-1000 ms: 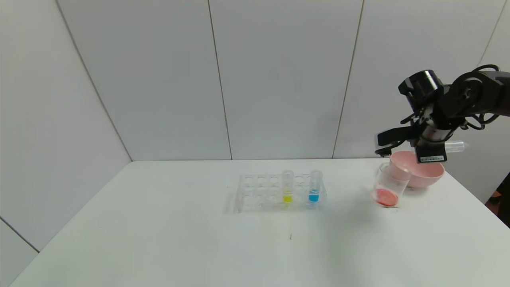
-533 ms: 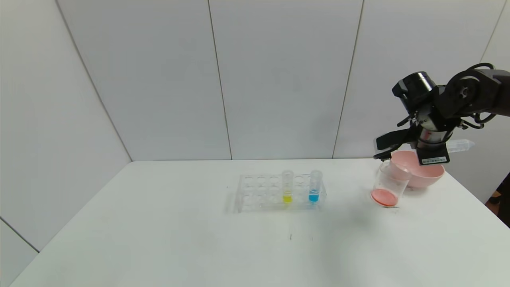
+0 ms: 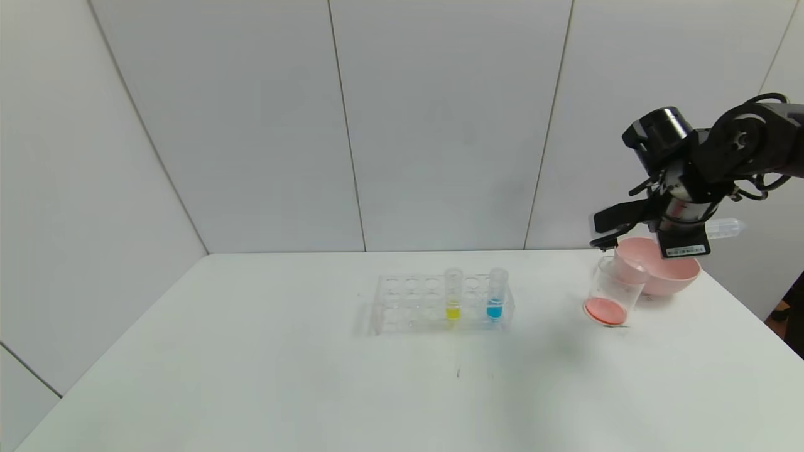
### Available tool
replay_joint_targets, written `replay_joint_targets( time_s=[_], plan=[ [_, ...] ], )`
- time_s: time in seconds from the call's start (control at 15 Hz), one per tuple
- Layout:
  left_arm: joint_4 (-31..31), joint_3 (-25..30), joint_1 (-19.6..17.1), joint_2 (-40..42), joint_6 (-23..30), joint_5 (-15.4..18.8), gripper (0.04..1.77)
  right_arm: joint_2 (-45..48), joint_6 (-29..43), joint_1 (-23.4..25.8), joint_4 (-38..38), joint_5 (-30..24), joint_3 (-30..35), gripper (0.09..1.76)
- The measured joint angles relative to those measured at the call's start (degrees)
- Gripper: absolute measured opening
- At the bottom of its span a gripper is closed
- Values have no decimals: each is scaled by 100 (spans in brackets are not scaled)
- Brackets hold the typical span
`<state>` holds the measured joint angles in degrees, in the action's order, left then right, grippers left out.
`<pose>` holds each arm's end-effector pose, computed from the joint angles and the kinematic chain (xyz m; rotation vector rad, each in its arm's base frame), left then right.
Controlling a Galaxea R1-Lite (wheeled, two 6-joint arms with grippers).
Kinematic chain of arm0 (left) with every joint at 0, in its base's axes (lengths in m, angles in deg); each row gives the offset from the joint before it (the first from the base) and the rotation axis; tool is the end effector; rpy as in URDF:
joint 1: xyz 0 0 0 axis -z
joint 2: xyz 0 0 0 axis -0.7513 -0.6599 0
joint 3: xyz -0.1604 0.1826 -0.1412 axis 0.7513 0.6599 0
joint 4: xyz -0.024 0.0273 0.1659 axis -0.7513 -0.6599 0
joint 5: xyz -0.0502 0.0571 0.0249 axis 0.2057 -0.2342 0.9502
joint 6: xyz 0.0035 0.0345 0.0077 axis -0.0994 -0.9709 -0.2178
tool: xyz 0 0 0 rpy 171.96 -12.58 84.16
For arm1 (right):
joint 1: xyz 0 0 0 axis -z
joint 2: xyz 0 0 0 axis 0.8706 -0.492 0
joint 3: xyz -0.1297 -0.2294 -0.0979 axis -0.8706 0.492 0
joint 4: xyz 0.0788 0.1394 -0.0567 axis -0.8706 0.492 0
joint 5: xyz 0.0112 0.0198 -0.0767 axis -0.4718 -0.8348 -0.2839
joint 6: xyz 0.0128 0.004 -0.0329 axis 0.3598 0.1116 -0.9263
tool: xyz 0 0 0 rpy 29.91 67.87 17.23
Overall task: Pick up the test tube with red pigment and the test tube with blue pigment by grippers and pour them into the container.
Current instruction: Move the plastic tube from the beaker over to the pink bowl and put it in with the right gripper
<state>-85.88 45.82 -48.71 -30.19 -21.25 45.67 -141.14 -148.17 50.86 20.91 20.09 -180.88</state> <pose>-0.0134 -0.0001 0.0755 0.0001 0.0009 0.0001 0.3645 0.0414 0.2114 -1.5899 1.0658 0.2634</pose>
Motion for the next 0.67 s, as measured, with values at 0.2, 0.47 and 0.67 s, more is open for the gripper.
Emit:
replay_joint_targets(
  time_s=[0.2, 0.47, 0.67],
  plan=[
    [0, 0, 0, 0, 0, 0, 176, 149, 297, 250, -77, -1279, 0, 50],
    [0, 0, 0, 0, 0, 0, 176, 386, 1826, 846, -633, -3323, 16, 50],
    [-2, 0, 0, 0, 0, 0, 176, 623, 3567, 1197, -1397, -3851, 162, 50]
  ],
)
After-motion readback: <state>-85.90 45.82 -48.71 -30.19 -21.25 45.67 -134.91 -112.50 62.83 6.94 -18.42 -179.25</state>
